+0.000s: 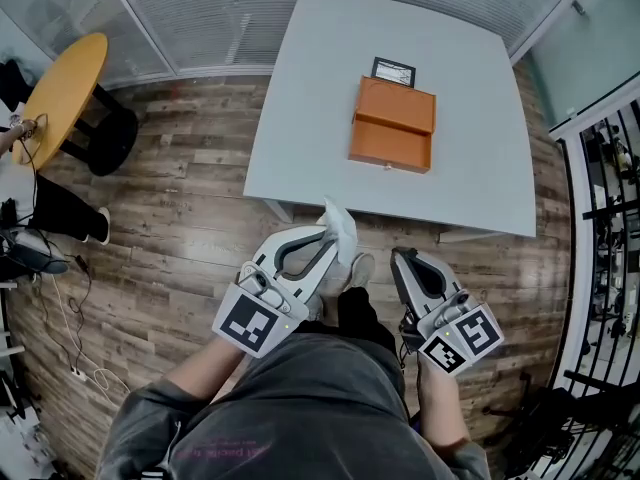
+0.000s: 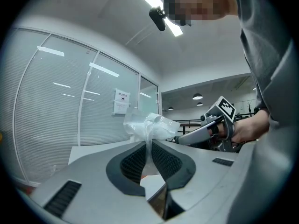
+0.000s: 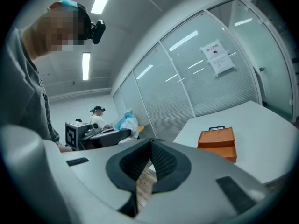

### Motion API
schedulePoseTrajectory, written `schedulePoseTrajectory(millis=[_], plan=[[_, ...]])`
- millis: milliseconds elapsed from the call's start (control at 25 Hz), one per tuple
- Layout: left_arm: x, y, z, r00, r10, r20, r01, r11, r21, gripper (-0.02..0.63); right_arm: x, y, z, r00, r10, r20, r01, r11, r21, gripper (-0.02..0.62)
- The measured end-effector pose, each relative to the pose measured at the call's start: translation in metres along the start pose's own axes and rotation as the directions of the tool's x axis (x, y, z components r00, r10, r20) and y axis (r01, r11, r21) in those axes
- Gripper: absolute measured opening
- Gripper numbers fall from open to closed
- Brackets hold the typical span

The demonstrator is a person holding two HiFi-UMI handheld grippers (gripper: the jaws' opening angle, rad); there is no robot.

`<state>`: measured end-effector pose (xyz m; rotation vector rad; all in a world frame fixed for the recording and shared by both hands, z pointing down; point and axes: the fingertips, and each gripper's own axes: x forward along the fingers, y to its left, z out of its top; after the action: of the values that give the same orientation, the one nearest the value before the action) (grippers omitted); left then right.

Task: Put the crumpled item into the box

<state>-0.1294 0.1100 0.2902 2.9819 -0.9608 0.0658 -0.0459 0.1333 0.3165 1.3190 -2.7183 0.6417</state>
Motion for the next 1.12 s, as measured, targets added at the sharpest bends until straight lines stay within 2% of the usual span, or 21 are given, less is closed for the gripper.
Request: schedulePoseTrajectory(millis=[1120], plan=[[0.186,0.052,-0.01,0.993,0.088,-0.078,-0.089,0.996,-0.01,0.048,0.058,-0.168,0.051,0.986,0.157,-0.055,-0.154,0.986,0.058,0.002]])
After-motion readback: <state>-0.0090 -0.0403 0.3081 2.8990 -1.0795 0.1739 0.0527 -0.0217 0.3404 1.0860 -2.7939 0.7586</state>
